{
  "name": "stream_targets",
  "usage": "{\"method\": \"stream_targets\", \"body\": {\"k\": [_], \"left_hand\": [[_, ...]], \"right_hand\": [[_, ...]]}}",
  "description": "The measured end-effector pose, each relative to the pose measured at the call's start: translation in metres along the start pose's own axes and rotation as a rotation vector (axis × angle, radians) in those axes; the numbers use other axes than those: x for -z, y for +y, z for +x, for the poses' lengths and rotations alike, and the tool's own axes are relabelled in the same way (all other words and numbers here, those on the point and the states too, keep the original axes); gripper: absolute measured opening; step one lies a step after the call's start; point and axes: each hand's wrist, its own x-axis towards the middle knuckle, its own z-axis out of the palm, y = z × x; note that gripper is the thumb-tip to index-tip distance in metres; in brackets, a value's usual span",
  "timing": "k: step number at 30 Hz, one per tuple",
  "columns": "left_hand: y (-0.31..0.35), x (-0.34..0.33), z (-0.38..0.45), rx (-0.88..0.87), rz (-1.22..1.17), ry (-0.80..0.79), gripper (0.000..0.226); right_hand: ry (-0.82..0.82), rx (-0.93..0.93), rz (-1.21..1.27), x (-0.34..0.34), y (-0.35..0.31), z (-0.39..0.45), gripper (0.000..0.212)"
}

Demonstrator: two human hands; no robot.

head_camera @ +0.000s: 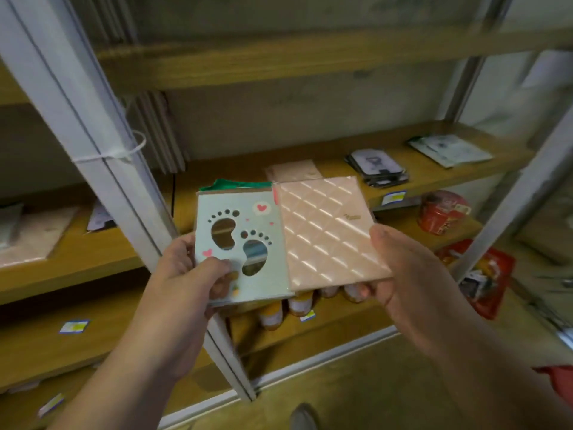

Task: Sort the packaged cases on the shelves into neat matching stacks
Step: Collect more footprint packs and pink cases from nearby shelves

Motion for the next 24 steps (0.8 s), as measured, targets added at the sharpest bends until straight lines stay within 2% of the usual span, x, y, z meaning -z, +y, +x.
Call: {"method": "stream_targets", "body": {"k": [3,9,12,14,20,24], "left_hand": [[-0.013,-0.028,0.035,0.042,-0.013,0.013,0.039],[-0.030,-0.056,0.117,0.056,-0.006,0.047,0.038],[-0.022,-0.061,0.152,0.027,0.014,0.090,0.038],[-0.016,-0.061,0.170,-0.015,0.045,0.135,0.040],[-0.011,-0.055,0.202,-0.004,-0.008,0.162,0.067],[-0.010,-0.057,0.209,-0.008,-0.028,0.213,0.070]], "right_hand": [[0.106,0.024,-0.020,0.024,-0.005,0.019,0.023],[0.217,-0.034,-0.091,0.050,-0.019,0.103,0.016],[0.131,0.031,-0.323,0.051,-0.026,0.156,0.018],[0.139,0.025,-0.476,0.050,-0.028,0.189,0.019],[0.076,-0.020,-0.698,0.030,-0.035,0.260,0.022],[0.053,0.114,-1.046,0.019,-0.036,0.274,0.025]]}}
